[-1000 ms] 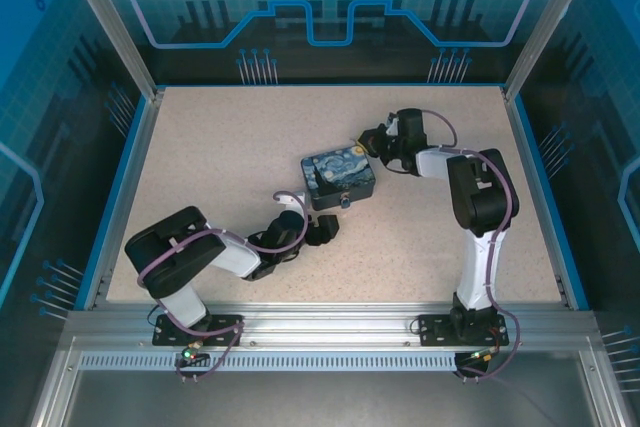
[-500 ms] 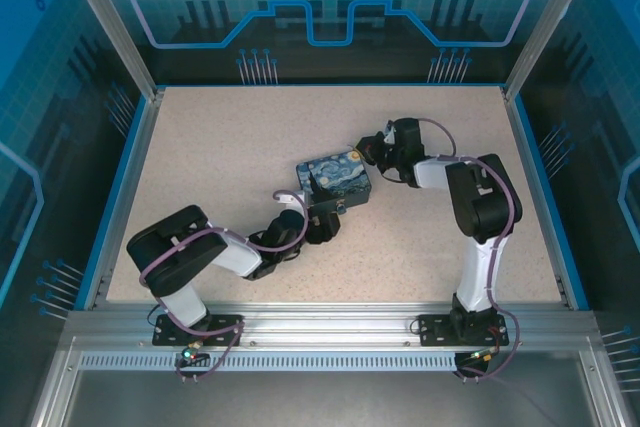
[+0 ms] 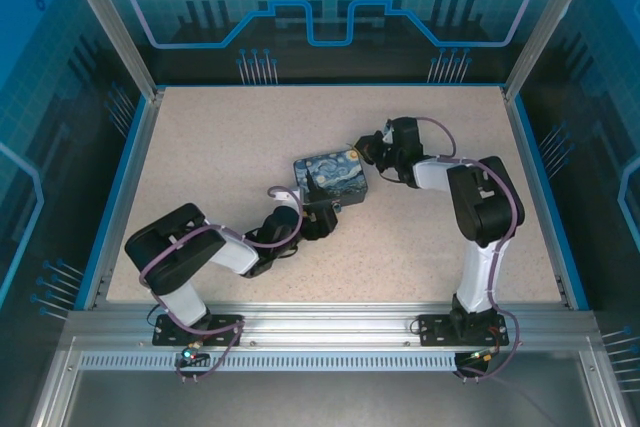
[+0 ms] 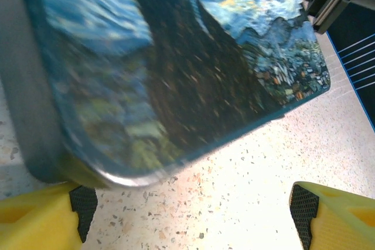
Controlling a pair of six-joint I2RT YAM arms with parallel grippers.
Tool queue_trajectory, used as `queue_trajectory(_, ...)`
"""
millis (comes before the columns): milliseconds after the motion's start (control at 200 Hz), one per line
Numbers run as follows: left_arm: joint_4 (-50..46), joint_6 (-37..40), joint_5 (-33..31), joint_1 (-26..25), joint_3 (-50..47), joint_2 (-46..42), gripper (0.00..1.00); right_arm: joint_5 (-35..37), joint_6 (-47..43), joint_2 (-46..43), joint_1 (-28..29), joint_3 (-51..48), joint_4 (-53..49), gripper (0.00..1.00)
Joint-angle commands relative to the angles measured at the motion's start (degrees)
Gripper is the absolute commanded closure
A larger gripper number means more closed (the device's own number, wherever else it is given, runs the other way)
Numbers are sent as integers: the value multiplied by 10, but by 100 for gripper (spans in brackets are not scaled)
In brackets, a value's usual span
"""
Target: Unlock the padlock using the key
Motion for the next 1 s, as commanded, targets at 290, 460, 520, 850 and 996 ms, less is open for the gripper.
queue_trajectory(290,-136,20,-2,11,-46,-118,3,-12,-5,25,-4,56,-77,100)
queue_trajectory(460,-168,58,31,11,-27,-135,3,-13,9,12,19,27,-51,100)
queue_trajectory(520,-178,70,50,11,-16,-131,3,-11,14,7,27,16,-43,100)
queue_trajectory(850,-153,82,78,11,33,-46,4,11,-5,-51,29,-16,-53,100)
queue_trajectory(996,-125,79,68,11,44,-5,7,29,-44,-89,20,-5,-87,100)
